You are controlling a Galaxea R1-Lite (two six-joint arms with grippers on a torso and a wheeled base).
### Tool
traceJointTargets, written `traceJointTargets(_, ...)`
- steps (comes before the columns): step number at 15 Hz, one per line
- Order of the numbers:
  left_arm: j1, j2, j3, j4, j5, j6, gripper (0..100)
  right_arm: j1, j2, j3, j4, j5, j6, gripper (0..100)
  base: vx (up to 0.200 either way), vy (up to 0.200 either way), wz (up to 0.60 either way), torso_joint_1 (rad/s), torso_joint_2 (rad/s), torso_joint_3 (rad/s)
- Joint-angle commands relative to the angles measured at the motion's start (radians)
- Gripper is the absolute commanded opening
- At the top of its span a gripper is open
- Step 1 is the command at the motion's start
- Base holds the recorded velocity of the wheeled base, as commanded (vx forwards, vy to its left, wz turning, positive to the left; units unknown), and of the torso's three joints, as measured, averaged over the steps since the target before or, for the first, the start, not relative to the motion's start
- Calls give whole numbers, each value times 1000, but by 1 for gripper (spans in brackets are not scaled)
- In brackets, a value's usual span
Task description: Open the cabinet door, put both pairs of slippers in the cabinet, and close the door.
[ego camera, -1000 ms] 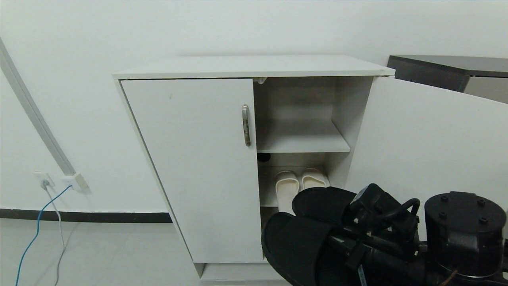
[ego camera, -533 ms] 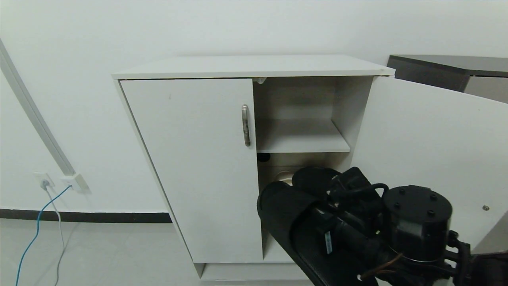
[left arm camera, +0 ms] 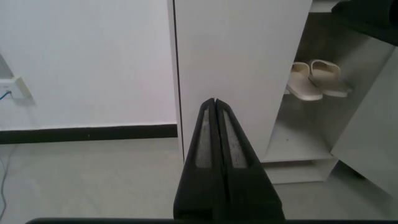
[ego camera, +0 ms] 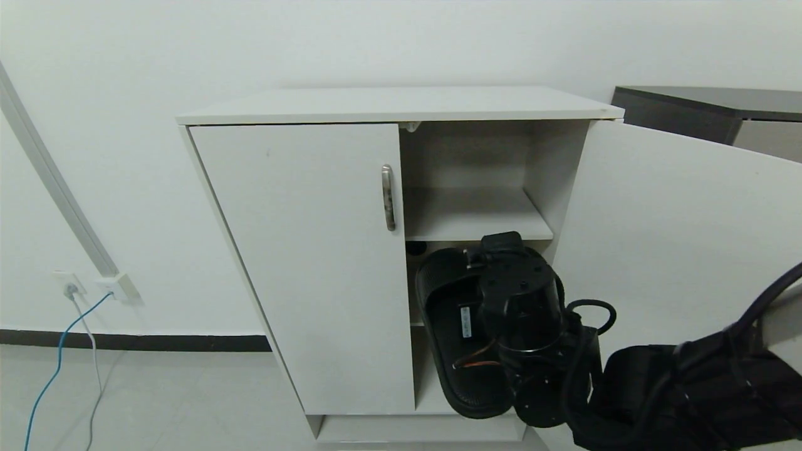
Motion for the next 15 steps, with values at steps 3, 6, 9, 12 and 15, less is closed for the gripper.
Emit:
traceJointTargets(3, 0, 2, 0, 0, 0, -2, 0, -18, -15, -220, 289, -7, 129, 0, 0, 0, 0, 0, 0, 0)
traceJointTargets(6, 0, 0, 0, 0, 0, 0, 0, -43, -9, -300, 355, -7, 141, 0, 0, 0, 0, 0, 0, 0)
traceJointTargets(9, 0, 2, 0, 0, 0, 0, 0, -63, -2, -310, 356, -7, 136, 0, 0, 0, 0, 0, 0, 0)
traceJointTargets(12, 0, 2, 0, 0, 0, -2, 0, -63, 7, -306, 356, -6, 138, 0, 0, 0, 0, 0, 0, 0)
traceJointTargets(15, 0, 0, 0, 0, 0, -2, 0, -63, 14, -275, 350, -1, 143, 0, 0, 0, 0, 0, 0, 0)
